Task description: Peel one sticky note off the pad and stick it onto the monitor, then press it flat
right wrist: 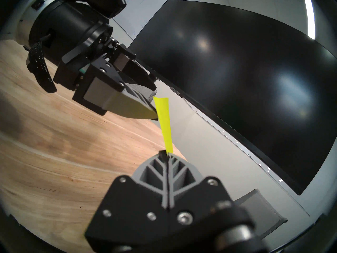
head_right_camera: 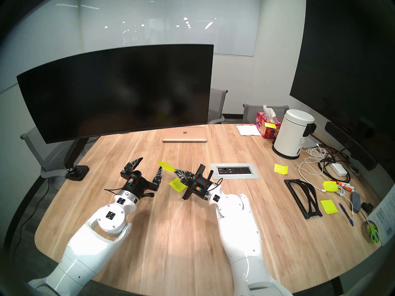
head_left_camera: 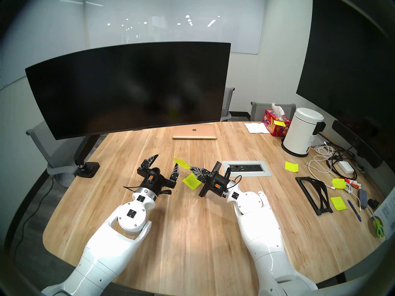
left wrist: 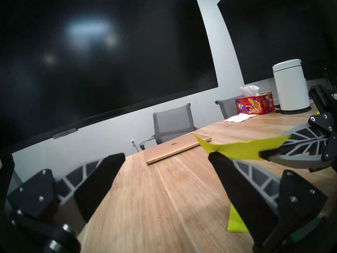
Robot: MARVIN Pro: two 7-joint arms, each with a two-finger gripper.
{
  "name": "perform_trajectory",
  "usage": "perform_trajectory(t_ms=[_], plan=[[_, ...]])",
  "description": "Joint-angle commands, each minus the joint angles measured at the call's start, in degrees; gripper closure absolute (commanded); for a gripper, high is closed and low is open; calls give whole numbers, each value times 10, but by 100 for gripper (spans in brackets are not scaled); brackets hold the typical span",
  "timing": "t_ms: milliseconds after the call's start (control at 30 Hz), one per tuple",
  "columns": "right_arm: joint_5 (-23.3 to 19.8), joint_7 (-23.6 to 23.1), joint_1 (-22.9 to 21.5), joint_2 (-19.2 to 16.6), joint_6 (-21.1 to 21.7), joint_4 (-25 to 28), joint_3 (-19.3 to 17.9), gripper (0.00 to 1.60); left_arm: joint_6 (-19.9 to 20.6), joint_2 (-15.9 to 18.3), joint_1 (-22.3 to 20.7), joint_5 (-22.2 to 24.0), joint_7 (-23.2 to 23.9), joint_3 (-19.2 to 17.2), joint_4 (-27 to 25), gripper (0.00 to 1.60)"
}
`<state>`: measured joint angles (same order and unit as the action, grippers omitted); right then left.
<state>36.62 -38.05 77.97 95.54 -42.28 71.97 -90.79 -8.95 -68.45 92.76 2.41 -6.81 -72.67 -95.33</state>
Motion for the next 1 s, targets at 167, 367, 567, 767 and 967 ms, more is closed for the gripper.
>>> perform_trajectory(t_ms=[167,367,567,767,967], plan=[[-21,19,15,-8,13,33,14,160,-14,0,14,3,-7,-4,-27,0],[-16,48,4,-5,24,11,25,160,-13,9,29,7,-5,-14,-35,0],[-7,80,-16,2,29,-10,32,160,-16,13,22,17,2,-20,-18,0],[1,101,-39,13,33,-29,27,160,-14,11,12,25,8,-23,-11,0],[5,129,-50,20,31,-37,24,160,-11,12,10,32,14,-27,-3,0]])
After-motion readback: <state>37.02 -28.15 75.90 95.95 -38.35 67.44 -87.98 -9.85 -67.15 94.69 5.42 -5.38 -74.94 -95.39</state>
